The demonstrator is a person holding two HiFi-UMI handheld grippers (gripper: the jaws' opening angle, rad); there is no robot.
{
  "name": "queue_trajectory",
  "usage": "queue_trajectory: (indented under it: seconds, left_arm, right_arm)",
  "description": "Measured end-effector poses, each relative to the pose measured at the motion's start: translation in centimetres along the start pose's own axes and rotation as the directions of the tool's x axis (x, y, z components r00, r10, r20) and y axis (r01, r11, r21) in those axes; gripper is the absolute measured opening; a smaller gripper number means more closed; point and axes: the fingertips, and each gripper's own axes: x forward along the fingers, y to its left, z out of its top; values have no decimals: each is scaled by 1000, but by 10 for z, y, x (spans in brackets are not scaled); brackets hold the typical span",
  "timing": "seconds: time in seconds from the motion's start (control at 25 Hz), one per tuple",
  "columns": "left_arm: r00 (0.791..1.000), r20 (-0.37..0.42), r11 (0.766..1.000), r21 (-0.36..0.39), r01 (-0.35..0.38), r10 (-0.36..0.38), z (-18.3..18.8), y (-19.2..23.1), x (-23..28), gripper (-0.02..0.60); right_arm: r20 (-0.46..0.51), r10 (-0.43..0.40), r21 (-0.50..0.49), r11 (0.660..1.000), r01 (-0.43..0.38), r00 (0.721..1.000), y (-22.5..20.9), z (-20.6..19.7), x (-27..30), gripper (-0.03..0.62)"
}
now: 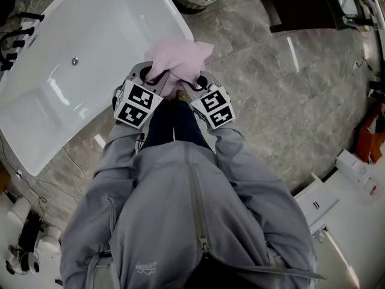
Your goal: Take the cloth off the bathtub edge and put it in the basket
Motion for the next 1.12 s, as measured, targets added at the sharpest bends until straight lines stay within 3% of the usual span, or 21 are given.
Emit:
queue_trajectory:
  seconds: [0.52, 1.12]
  left_arm:
    - [984, 180, 991, 137, -10, -15, 106, -11, -61, 92]
    - [948, 314, 964, 265, -32, -55, 187, -17, -92, 92]
  right_arm:
    - [116, -99, -30, 994, 103, 988, -9, 93, -82, 48]
    - [228, -235, -51, 966, 253, 945, -29, 159, -137, 48]
